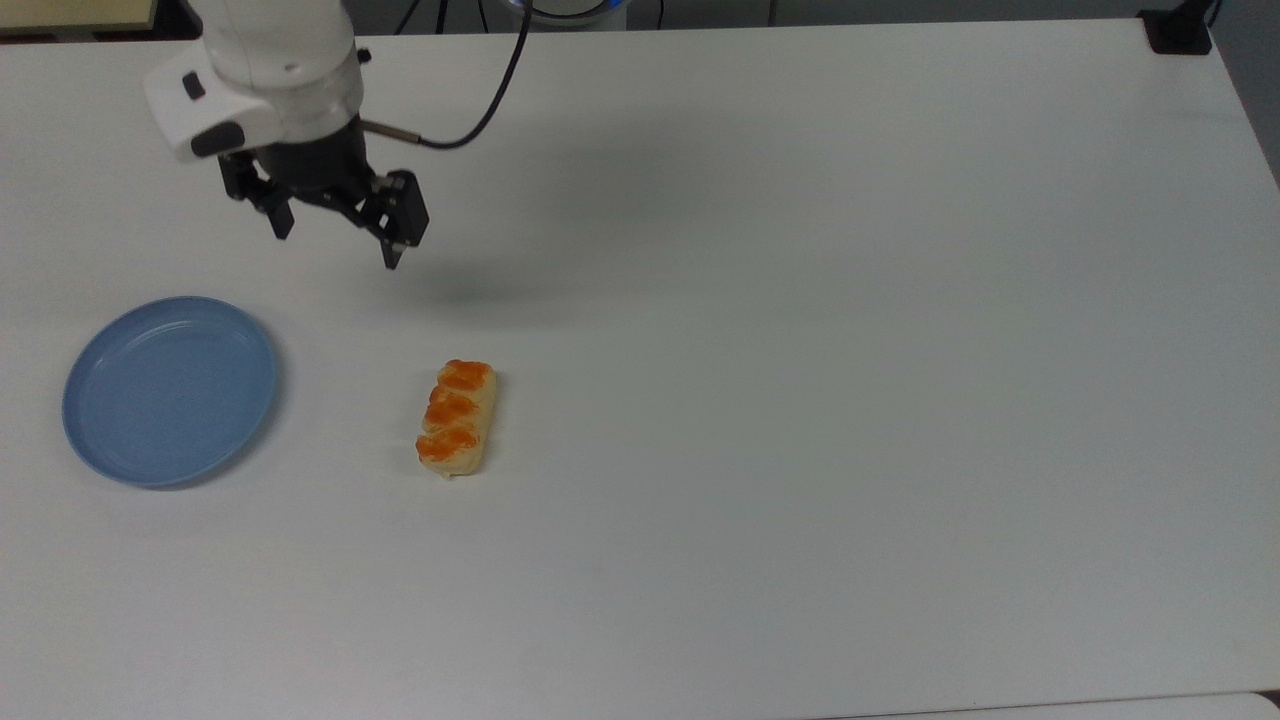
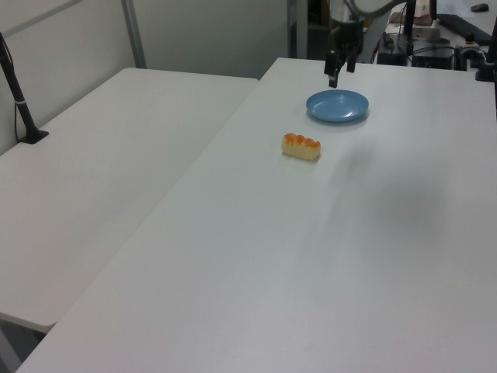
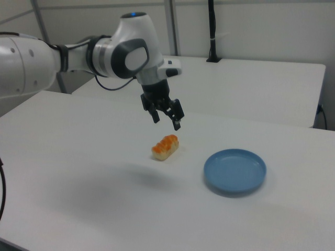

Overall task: Put the bread onto the plate
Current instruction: 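Move the open gripper over the orange bread roll, then lower the gripper and close it on the bread roll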

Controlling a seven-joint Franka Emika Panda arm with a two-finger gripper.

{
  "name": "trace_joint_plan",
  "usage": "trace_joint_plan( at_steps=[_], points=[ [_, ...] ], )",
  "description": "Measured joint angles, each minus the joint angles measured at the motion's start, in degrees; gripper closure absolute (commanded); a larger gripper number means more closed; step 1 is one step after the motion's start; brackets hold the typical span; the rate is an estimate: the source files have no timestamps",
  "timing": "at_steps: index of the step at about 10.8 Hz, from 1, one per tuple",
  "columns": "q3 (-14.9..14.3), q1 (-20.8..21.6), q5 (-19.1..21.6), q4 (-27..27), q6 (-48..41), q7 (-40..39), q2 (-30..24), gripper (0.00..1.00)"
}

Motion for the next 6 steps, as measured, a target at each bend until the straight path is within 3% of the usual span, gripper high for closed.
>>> trace_joint_plan(
  at_steps=[6],
  points=[
    [0.00, -0.43, 0.78, 0.12, 12.69, 0.55, 10.10, 0.00]
  ],
)
